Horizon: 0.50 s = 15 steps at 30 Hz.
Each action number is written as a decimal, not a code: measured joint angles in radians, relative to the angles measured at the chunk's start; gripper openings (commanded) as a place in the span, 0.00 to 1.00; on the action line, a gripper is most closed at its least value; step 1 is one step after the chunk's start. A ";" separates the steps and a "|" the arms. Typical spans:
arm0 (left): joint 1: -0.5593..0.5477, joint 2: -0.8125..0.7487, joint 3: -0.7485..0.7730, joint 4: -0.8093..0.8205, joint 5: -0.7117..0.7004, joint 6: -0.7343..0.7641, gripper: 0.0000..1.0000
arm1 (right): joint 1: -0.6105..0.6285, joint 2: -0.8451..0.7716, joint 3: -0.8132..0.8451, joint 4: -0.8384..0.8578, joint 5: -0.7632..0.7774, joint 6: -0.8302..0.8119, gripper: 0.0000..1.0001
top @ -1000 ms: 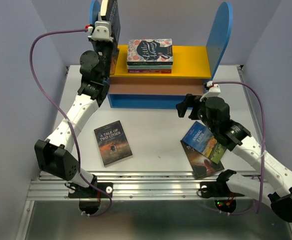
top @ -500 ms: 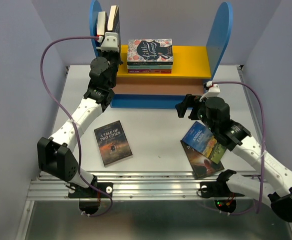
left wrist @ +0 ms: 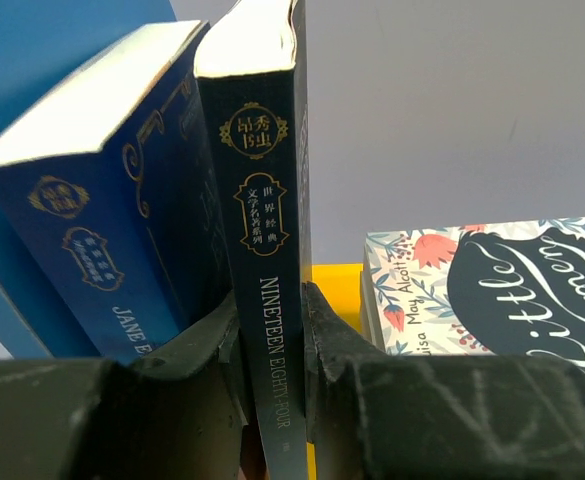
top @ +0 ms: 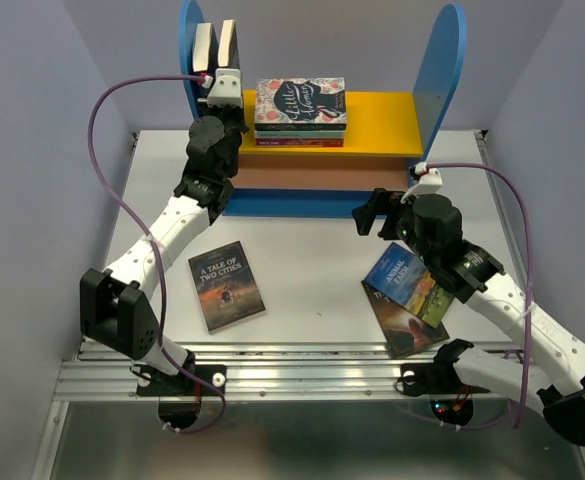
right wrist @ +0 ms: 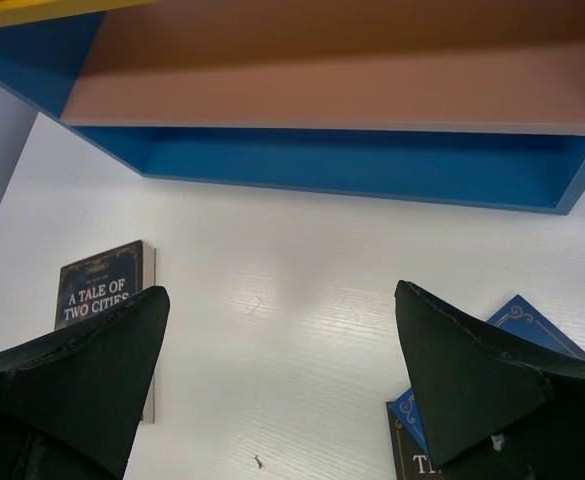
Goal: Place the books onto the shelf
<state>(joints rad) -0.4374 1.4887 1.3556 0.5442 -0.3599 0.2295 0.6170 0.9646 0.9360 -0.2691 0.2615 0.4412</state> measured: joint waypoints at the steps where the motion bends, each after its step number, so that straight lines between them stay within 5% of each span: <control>1: 0.000 0.005 -0.003 0.007 -0.007 -0.002 0.00 | 0.000 -0.001 0.000 0.000 0.000 0.000 1.00; 8: -0.001 0.051 -0.006 0.065 -0.036 -0.009 0.00 | 0.000 -0.001 0.000 0.000 -0.009 -0.002 1.00; 15: -0.002 0.053 -0.028 0.105 -0.050 -0.035 0.15 | 0.000 -0.003 0.000 0.000 -0.016 -0.005 1.00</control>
<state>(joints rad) -0.4389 1.5414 1.3273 0.6487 -0.4103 0.1947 0.6170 0.9615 0.9360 -0.2691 0.2451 0.4366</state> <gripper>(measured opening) 0.295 0.998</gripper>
